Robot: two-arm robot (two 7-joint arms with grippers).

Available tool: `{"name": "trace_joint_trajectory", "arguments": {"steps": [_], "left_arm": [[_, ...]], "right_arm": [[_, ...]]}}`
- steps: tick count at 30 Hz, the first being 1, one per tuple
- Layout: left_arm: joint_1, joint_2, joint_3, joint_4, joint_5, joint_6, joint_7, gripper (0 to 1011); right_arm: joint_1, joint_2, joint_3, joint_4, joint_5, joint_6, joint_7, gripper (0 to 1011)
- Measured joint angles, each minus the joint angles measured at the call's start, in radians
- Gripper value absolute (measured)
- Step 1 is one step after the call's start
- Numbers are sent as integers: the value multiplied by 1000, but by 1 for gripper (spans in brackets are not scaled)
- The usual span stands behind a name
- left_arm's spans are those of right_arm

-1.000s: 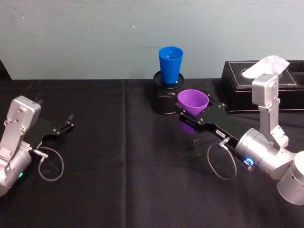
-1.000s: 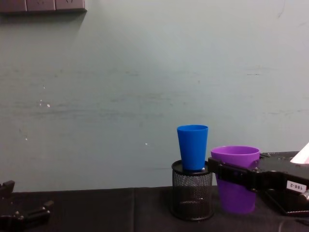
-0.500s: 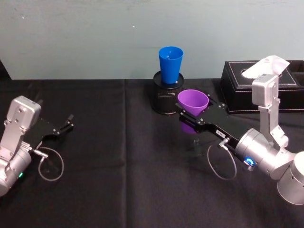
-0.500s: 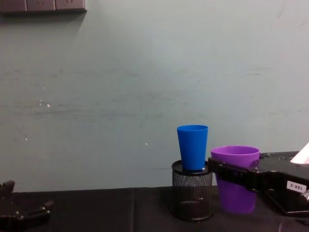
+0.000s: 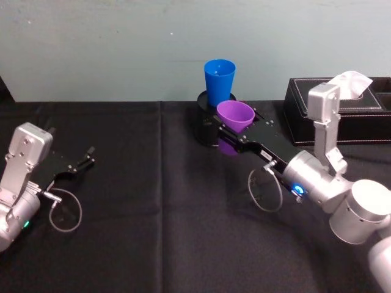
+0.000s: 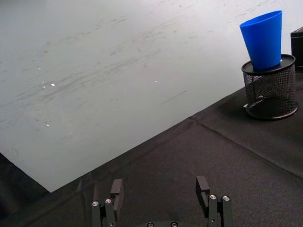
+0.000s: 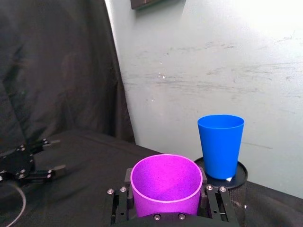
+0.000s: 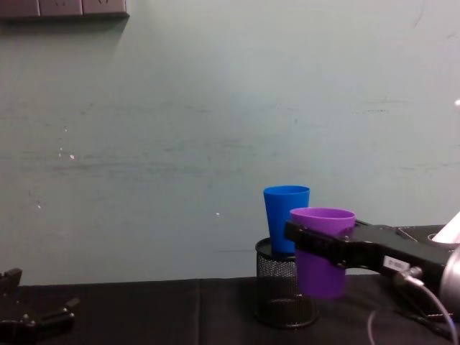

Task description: Pick up one cup with a gripper and tap it against the other cup.

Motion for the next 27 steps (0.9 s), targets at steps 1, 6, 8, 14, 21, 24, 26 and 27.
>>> {"name": "trace_joint_trajectory", "arguments": {"steps": [1,6,8,14,21,24,26,27], "left_arm": [[0,0,0,0,0,0,0,1000],[0,0,0,0,0,0,0,1000],[0,0,0,0,0,0,0,1000],[0,0,0,0,0,0,0,1000],[0,0,0,0,0,0,0,1000],[0,0,0,0,0,0,0,1000],[0,0,0,0,0,0,0,1000],[0,0,0,0,0,0,0,1000]], "right_arm": [[10,-7,-2,14,-3,-2,-1,743],[66,-47,-10,92,-21,-7,-14,743],[83,-57,-12,112,-26,-8,-18,743],[138,-87,-11,176,-52,-1,-41,743],[178,-112,-5,223,-84,16,-75,743],[188,-124,1,240,-96,22,-92,743],[192,-132,5,247,-102,23,-101,743],[193,-134,7,249,-104,24,-104,743]]}}
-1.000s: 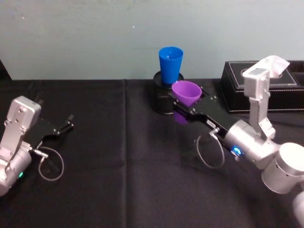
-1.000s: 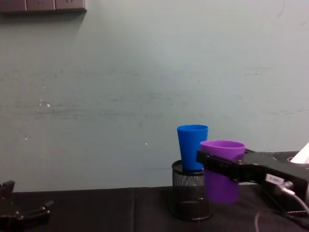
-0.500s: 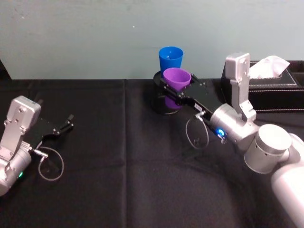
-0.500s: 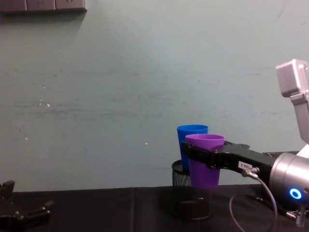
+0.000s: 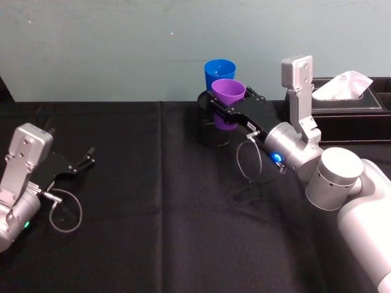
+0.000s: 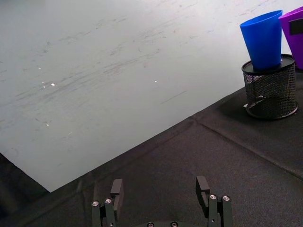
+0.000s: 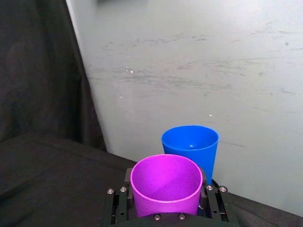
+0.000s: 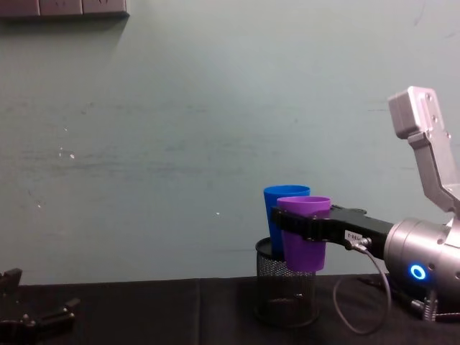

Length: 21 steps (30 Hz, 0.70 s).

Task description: Pick up one cup with a gripper and tap it against the other cup.

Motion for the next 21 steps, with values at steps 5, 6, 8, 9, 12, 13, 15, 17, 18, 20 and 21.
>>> {"name": "trace_joint_trajectory", "arguments": {"steps": [5,6,8,9,12,13,15,17,18,20,21], "left_arm": [[0,0,0,0,0,0,0,1000],[0,0,0,0,0,0,0,1000],[0,0,0,0,0,0,0,1000],[0,0,0,0,0,0,0,1000],[0,0,0,0,0,0,0,1000],[0,0,0,0,0,0,0,1000],[0,0,0,0,0,0,0,1000],[0,0,0,0,0,0,0,1000],[0,0,0,0,0,0,0,1000],[0,0,0,0,0,0,0,1000],[0,0,0,0,0,0,0,1000]], "right_arm": [[5,-14,9,10,-16,3,-13,743],[5,-16,11,11,-18,4,-15,743],[5,-20,14,11,-23,6,-18,743],[5,-21,15,11,-25,7,-19,743],[6,-26,19,13,-31,10,-22,743],[8,-28,20,16,-33,10,-22,743],[11,-32,23,23,-36,11,-22,743],[15,-37,26,31,-37,11,-22,743],[17,-39,27,34,-38,11,-22,743],[20,-41,29,38,-40,12,-22,743],[23,-44,31,43,-41,13,-22,743]]}}
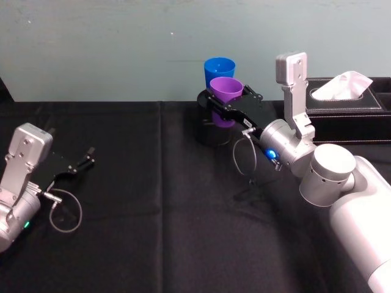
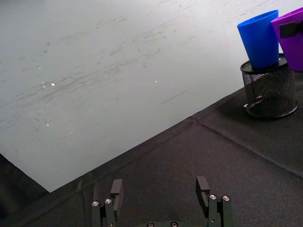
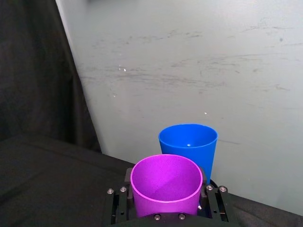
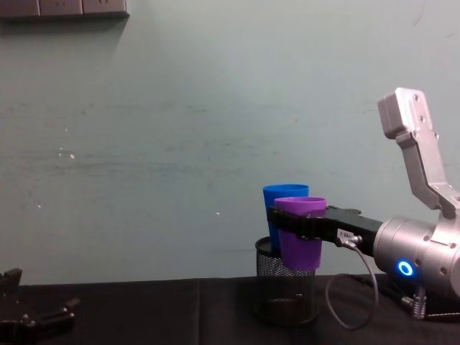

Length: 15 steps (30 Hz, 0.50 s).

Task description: Pick up one cup with a gripper and tap it against the other cup.

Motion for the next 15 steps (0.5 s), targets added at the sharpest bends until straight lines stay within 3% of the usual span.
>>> {"name": "trace_joint_trajectory", "arguments": {"steps": [15], "left_arm": [[0,0,0,0,0,0,0,1000]], "right_arm": [[7,-6,6,8,-2,1,4,743]]}}
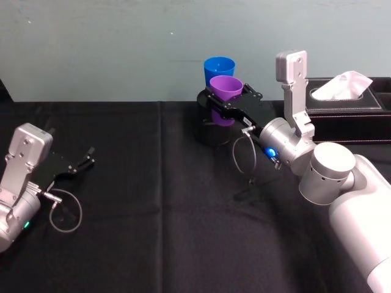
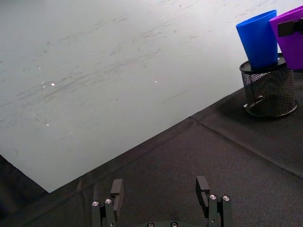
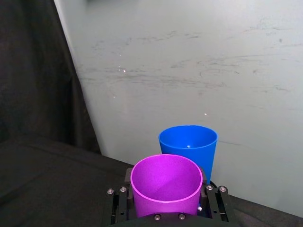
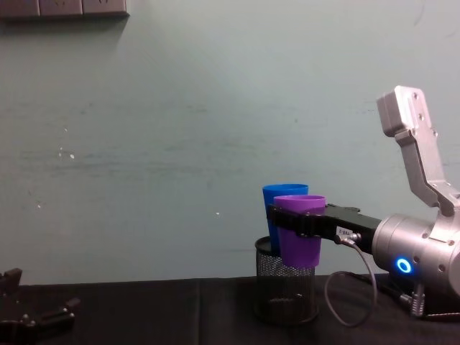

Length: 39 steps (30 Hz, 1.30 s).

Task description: Pick up one cup with a gripper and tap it against the other cup.

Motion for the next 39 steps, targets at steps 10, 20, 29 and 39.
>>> {"name": "trace_joint_trajectory", "arguments": {"steps": [10,20,29,39], "left_arm": [[0,0,0,0,0,0,0,1000],[0,0,0,0,0,0,0,1000],[0,0,0,0,0,0,0,1000],[0,0,0,0,0,0,0,1000]], "right_arm": [[0,1,-1,-1,0,0,1,743],[-1,1,-2,-1,1,0,1,743],[-1,1,-2,-1,1,0,1,743],[-1,1,-2,-1,2,-1,1,743]]}}
